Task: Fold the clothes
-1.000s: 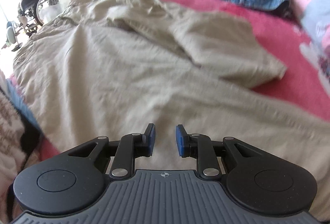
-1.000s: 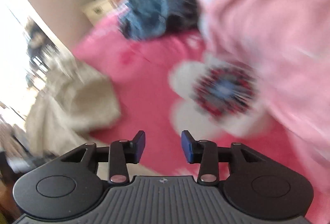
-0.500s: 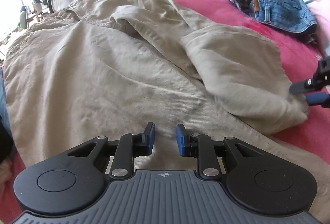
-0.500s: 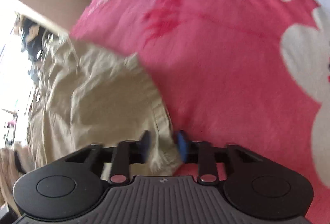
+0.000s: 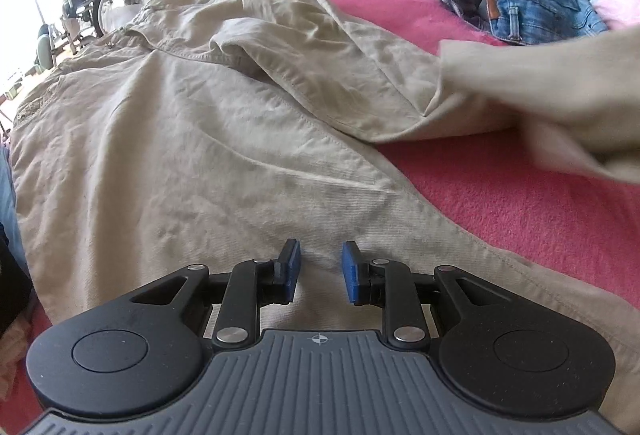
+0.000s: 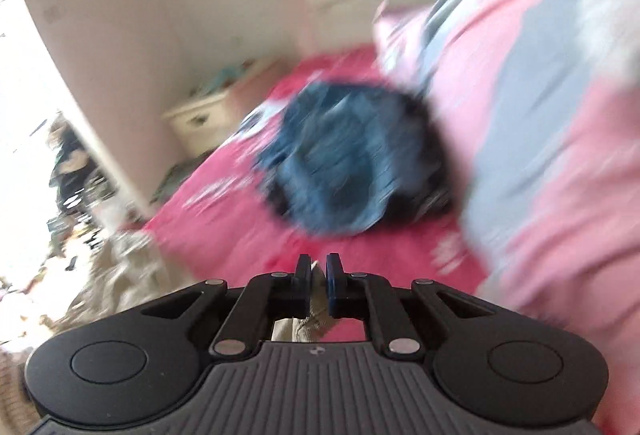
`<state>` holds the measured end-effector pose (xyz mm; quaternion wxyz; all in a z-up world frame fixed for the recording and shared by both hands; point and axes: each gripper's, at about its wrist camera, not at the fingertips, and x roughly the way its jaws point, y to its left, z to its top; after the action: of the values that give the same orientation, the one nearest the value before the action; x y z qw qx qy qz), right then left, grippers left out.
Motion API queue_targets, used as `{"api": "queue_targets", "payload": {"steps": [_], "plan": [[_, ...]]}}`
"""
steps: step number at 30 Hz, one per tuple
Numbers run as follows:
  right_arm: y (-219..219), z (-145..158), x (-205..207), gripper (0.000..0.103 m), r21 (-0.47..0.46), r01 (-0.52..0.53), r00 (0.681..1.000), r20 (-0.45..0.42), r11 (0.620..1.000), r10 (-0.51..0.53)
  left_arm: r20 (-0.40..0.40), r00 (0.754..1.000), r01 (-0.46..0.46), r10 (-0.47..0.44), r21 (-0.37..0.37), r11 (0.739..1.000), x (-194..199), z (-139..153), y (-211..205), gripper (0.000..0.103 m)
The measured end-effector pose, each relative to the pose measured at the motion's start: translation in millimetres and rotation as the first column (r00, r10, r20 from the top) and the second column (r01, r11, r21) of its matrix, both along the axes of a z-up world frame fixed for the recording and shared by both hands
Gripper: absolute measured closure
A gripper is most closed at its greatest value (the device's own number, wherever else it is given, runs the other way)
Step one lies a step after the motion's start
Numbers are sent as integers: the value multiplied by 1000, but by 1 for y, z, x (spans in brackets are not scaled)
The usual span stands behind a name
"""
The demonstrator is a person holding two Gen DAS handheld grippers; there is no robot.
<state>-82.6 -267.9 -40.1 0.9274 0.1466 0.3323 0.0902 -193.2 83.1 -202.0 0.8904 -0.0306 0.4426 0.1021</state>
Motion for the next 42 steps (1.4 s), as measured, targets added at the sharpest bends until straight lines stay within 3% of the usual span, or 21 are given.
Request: {"api": "queue_targets", "payload": {"steps": [5,7,9,12,14,16,20,22,24,26,27,29,31,36,37,38,39,41,42], "plan": [[-31,14,-26,96,-111,112,993,53,987,-107,-6,1000,19,-19,29,999,-1,0,-2,80],[-27,8,-43,96,-234,110,992,89,966,-91,-11,1000,24,-24,38,999,-1,1,-2,80],[-16,-7,-59,96,-410,78,993,110,909,-36,-17,999,28,-27,42,999,0,3,-1,80],[-15,-35,-70,96,-547,15,999,-22,837,-32,-19,999,35,-34,48,998,1,6,0,80],[-20,-59,-74,97,-597,-31,987,-145,802,-70,-10,999,49,-48,53,997,2,10,0,80],[-25,-74,-79,97,-633,-37,969,-212,773,-127,4,998,67,-67,58,996,3,15,-1,80],[-39,-62,-94,93,-635,74,963,-155,769,-221,66,990,121,-125,62,991,9,29,-8,80],[-41,-51,-97,88,-561,86,975,-122,823,-185,96,981,162,-167,58,985,17,34,-17,80],[-25,-44,-93,81,-476,-4,993,-105,879,-52,95,976,192,-196,56,980,30,31,-26,80],[12,-46,-85,69,-468,-183,983,-91,864,159,88,971,219,-223,54,974,43,27,-35,80],[33,-47,-81,66,-473,-279,959,-82,836,273,84,968,232,-236,53,971,50,25,-40,80],[77,-55,-75,59,-484,-443,876,-56,755,478,76,962,259,-262,51,965,64,21,-49,80],[116,-72,-60,59,-493,-558,791,-74,667,607,66,959,274,-276,45,961,75,17,-55,80],[179,-126,-30,60,-545,-741,591,-252,392,766,23,973,229,-229,-5,973,89,3,-48,80],[185,-136,-26,68,-556,-753,568,-282,351,773,20,976,218,-218,-19,976,89,2,-45,80],[186,-143,-22,78,-561,-755,569,-301,341,765,19,977,211,-210,-32,977,88,1,-42,80],[182,-143,-16,97,-553,-749,589,-301,365,750,18,979,203,-202,-44,978,87,-1,-39,80],[167,-127,-2,97,-526,-697,672,-241,488,700,23,979,204,-203,-56,977,85,-1,-37,80],[156,-117,8,98,-517,-646,729,-199,562,655,24,978,207,-206,-57,977,84,-1,-36,80]]}}
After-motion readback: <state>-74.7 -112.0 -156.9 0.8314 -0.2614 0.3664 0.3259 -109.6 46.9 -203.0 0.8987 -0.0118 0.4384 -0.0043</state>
